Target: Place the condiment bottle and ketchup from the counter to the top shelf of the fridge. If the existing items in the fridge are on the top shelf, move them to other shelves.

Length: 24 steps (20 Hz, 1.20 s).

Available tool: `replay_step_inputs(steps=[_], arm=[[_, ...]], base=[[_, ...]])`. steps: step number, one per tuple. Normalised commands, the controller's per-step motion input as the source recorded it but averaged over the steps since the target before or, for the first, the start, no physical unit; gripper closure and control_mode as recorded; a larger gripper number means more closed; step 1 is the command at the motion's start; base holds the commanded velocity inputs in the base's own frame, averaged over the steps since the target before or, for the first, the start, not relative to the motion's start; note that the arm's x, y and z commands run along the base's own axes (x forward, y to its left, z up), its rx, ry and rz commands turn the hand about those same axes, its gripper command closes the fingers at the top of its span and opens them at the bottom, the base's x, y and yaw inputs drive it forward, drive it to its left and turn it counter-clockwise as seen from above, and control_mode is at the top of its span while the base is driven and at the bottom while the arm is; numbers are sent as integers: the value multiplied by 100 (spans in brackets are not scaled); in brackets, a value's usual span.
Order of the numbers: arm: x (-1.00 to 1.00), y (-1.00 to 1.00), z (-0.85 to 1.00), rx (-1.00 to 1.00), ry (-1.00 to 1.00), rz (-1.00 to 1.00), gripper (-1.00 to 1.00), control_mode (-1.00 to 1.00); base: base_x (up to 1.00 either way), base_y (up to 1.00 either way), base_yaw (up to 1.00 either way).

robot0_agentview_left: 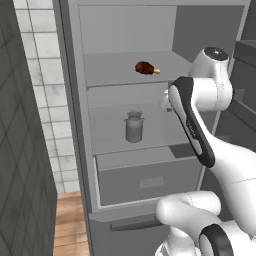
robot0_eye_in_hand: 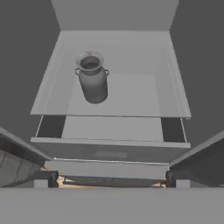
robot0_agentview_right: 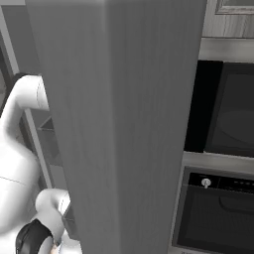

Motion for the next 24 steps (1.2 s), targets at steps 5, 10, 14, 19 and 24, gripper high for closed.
replay_step_inputs(steps=[5,10,14,19,24], arm=[[-21,0,49,-1,-35,0,-100,-100],[6,0,65,0,-27,0,-100,-100],[33,3,59,0,-10,0,-100,-100],[65,0,40,0,-1,0,-100,-100],[79,0,8,-1,0,0,-100,-100]], base=[[0,0,0],[0,0,0],[0,0,0],[0,0,0],[0,0,0]])
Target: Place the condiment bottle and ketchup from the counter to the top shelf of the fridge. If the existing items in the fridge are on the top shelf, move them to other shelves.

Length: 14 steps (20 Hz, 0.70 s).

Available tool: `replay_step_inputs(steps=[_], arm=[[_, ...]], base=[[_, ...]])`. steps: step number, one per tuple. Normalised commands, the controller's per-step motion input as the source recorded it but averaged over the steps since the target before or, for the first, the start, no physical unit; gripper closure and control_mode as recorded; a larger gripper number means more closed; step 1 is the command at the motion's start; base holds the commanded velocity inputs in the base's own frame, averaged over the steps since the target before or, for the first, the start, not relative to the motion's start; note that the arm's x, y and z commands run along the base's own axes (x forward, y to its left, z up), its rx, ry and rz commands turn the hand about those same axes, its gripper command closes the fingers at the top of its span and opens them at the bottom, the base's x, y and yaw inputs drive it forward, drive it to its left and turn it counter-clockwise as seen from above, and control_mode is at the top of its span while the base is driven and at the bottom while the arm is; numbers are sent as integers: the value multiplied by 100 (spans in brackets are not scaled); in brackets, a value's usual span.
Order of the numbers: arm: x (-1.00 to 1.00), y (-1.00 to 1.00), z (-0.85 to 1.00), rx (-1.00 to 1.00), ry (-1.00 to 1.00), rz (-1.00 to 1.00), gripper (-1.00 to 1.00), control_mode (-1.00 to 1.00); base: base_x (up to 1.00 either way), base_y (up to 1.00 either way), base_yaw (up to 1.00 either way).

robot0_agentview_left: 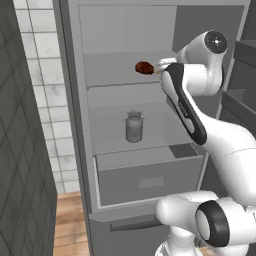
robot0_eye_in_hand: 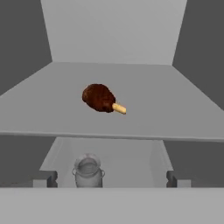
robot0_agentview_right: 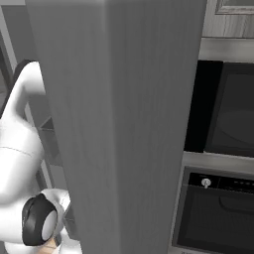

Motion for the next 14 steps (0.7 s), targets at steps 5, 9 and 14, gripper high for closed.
replay_step_inputs(steps=[5,9,14], arm=[[59,1,-5,-3,0,1,-100,-100],[42,0,-24,-1,0,0,-100,-100],[27,2,-22,0,2,0,-100,-100]], base=[[0,0,0],[0,0,0],[0,0,0]])
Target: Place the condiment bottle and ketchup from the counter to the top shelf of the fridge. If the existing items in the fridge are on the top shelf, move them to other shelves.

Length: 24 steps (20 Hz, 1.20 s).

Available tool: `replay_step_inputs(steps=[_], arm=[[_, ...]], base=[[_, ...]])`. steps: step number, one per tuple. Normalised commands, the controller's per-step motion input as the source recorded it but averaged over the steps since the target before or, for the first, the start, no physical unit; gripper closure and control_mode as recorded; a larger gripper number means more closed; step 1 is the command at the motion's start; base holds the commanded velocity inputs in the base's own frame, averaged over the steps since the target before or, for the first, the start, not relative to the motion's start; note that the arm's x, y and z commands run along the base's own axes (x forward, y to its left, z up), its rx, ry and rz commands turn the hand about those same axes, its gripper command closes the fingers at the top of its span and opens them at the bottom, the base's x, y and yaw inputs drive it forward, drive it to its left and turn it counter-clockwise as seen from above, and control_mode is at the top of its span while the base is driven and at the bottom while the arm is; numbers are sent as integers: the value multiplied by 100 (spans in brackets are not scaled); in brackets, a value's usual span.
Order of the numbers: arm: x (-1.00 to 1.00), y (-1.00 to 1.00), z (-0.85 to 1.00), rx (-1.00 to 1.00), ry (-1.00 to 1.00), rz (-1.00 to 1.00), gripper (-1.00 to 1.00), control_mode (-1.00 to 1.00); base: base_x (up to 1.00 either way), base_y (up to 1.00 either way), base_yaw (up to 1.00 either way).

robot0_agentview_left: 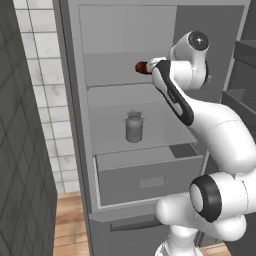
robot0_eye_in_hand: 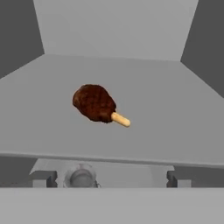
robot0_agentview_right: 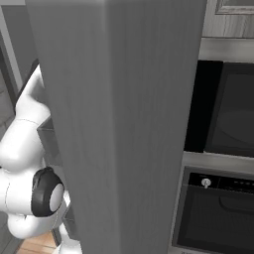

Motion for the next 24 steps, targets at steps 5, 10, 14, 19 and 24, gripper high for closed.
replay_step_inputs(steps=[5,10,14,19,24], arm=[[18,6,-24,0,6,0,-100,-100],[31,8,-10,0,8,1,-100,-100],[64,0,0,0,7,0,-100,-100],[73,0,0,0,7,0,-100,-100],[54,0,-4,0,5,0,-100,-100]], base=[[0,0,0],[0,0,0],[0,0,0],[0,0,0],[0,0,0]])
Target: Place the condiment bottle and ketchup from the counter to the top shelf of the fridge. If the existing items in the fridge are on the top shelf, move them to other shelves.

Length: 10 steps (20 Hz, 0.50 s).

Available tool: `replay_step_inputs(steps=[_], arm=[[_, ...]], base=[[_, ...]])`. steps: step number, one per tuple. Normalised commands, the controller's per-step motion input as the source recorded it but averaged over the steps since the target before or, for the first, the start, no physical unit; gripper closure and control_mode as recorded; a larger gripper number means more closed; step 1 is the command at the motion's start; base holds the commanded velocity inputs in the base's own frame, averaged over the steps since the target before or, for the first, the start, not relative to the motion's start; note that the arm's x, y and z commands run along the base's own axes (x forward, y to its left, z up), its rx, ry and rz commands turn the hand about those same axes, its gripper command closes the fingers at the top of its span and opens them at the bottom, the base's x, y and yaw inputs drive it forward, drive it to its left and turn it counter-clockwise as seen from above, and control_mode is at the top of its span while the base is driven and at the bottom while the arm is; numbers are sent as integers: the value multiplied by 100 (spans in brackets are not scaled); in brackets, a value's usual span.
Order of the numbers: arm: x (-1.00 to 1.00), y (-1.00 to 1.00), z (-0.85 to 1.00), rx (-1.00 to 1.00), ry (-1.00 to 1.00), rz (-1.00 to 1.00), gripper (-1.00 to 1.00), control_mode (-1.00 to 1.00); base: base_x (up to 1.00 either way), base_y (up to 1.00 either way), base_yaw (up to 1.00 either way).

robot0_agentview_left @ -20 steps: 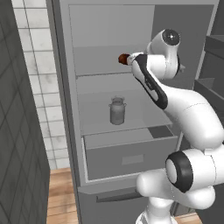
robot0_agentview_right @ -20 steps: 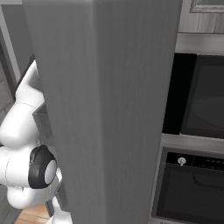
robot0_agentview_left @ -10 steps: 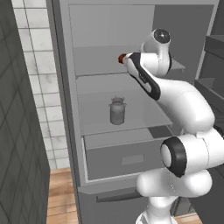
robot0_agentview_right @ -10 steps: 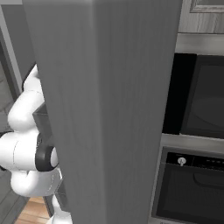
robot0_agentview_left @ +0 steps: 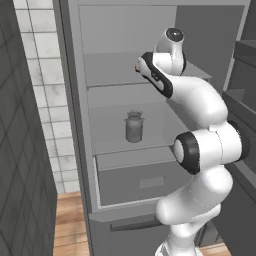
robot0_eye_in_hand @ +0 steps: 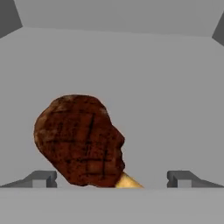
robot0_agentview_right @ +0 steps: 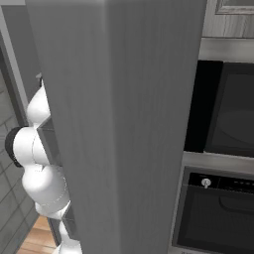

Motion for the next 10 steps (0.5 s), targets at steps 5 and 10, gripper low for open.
replay_step_inputs(steps=[5,10], arm=[[46,0,-11,0,2,3,-100,-100],[31,2,-18,0,1,5,-100,-100]], base=[[0,0,0],[0,0,0]])
